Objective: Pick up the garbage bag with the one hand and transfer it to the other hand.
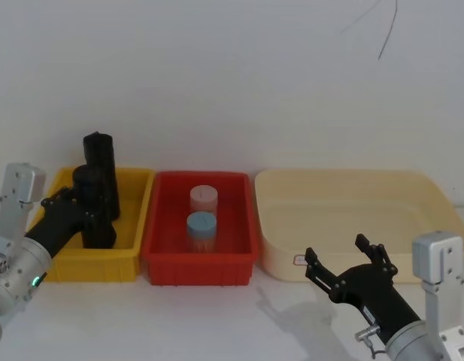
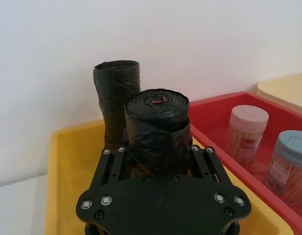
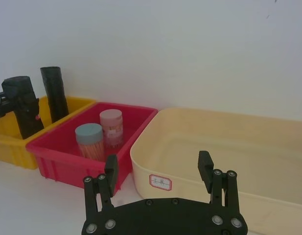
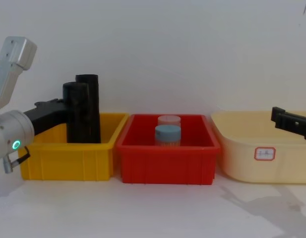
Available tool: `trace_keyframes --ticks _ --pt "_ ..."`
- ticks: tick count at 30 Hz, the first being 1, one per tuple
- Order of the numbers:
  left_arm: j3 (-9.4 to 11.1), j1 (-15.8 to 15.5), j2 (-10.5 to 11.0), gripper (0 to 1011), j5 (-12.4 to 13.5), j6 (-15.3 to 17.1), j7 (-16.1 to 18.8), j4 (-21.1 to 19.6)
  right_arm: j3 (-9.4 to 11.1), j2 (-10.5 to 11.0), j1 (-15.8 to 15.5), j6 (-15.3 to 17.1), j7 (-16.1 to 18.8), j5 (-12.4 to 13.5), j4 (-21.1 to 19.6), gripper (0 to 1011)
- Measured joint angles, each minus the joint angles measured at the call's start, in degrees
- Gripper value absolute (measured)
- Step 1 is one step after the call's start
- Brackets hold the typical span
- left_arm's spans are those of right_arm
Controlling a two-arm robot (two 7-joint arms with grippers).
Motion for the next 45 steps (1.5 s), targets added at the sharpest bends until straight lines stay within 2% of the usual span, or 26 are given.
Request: trace_keyframes --ticks 5,9,20,26,32,37,45 --pt "-0.20 1.02 0.23 497 0.07 -0.05 -0.14 -1.71 0.00 0.00 0.00 0.00 0.00 0.00 0.00 1001" --pt "-0.53 2.75 0.92 477 0.28 0.31 0.17 -5.46 0.00 0.00 0.00 0.00 0.00 0.00 0.00 1000" --pt "-1.45 9.48 3.77 473 0.43 3.04 0.47 -21.55 0.00 0.00 0.00 0.00 0.00 0.00 0.00 1000" --pt "-1.36 11.89 4.67 473 -0.39 3.74 -0.65 -29.45 0.00 0.00 0.00 0.00 0.00 0.00 0.00 1001" --pt "-0.54 12.92 4.90 473 -1.65 4.08 -2.32 -35.31 0.00 0.00 0.00 0.00 0.00 0.00 0.00 1001" --pt "0.57 12.91 4.53 473 -2.87 4.24 -3.87 -38.21 0.00 0.00 0.00 0.00 0.00 0.00 0.00 1000" --pt "2.85 11.55 2.90 473 -5.41 4.60 -7.02 -39.37 0.00 0.00 0.00 0.00 0.00 0.00 0.00 1001"
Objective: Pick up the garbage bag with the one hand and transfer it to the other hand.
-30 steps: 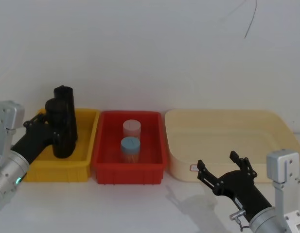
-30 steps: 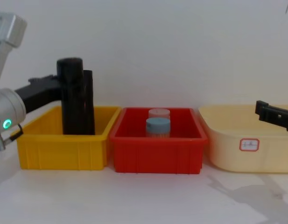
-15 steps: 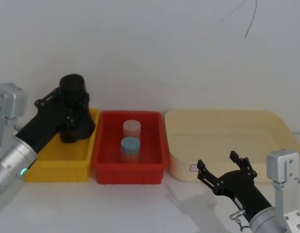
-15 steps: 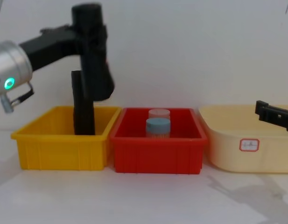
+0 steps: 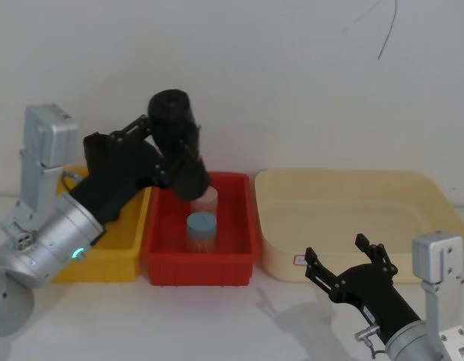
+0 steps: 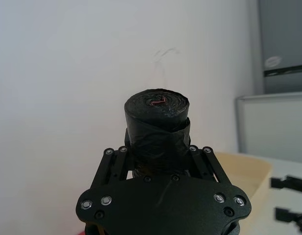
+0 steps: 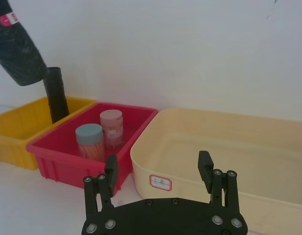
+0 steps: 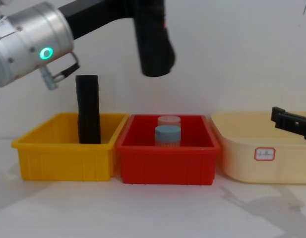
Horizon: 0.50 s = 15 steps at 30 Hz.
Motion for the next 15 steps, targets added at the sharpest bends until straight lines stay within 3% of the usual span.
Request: trace_keyframes --ticks 15 --pt "3.94 -3.56 -3.30 473 -6.26 2.10 -7.26 6.62 0.00 0.00 0.00 0.00 0.00 0.00 0.00 1000"
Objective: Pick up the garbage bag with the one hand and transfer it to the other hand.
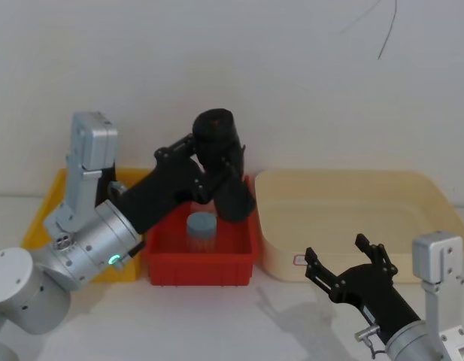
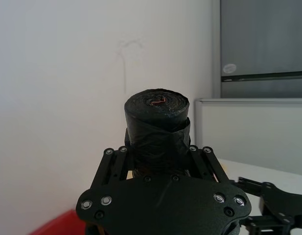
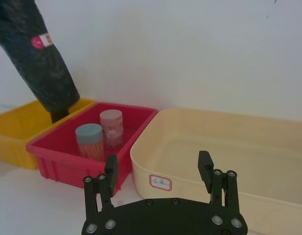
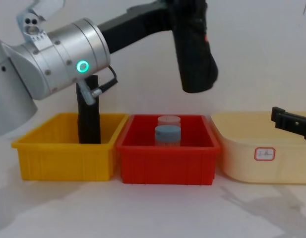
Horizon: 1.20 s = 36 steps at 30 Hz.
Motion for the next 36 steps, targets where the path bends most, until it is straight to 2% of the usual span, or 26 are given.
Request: trace_keyframes --ticks 17,27,36 --pt "3.29 -3.39 -2.41 473 -2.85 1.29 -4.28 6.33 0.00 0.00 0.00 0.00 0.00 0.00 0.00 1001" --pt "4.11 -4.20 -2.96 473 -3.34 1.58 -5.08 7.63 -0.09 0.16 0.02 0.24 0.36 -0.17 -0.20 1001" --pt "4.50 -4.63 -3.24 473 -3.56 1.73 -5.48 8.36 -1.24 1.64 0.76 2.69 1.77 -1.94 -1.43 1000"
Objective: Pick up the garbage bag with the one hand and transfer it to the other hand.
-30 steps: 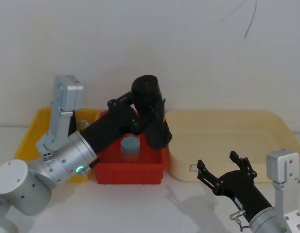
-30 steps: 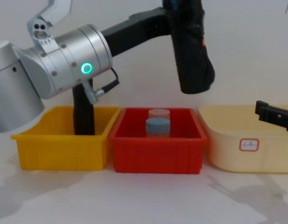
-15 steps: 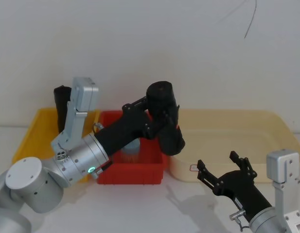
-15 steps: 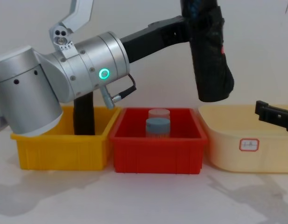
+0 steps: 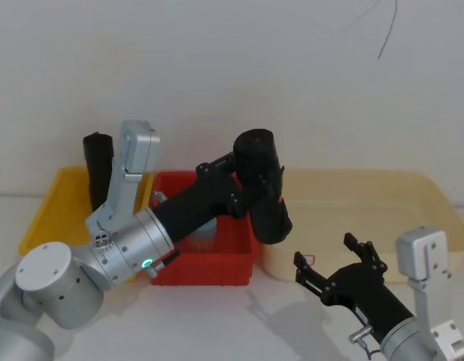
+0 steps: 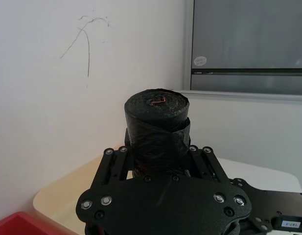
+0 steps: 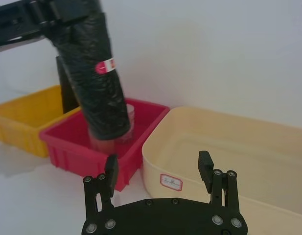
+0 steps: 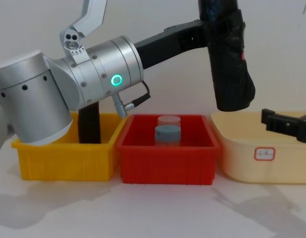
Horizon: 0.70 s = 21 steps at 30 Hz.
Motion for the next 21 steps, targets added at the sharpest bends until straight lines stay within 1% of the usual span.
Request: trace_keyframes --ticks 7,12,18,21 --pt "0.12 -0.13 -0.09 473 -0.08 0.04 -0.15 0.21 -1.55 1.42 1.05 3.18 0.94 -2.51 -1.02 1000" --pt "0.19 -0.21 -0.13 473 -0.12 0.07 -0.21 0.32 -3.24 2.53 2.46 5.91 1.69 -4.85 -1.72 1001" --pt "0.23 -0.24 -0.16 473 -0.16 0.10 -0.25 0.42 -4.78 3.04 4.39 8.63 2.60 -7.10 -1.90 1001" --pt "0.25 -0.25 -0.18 473 -0.18 0.11 -0.27 0.44 -5.19 3.11 5.02 9.27 2.84 -7.73 -1.91 1000"
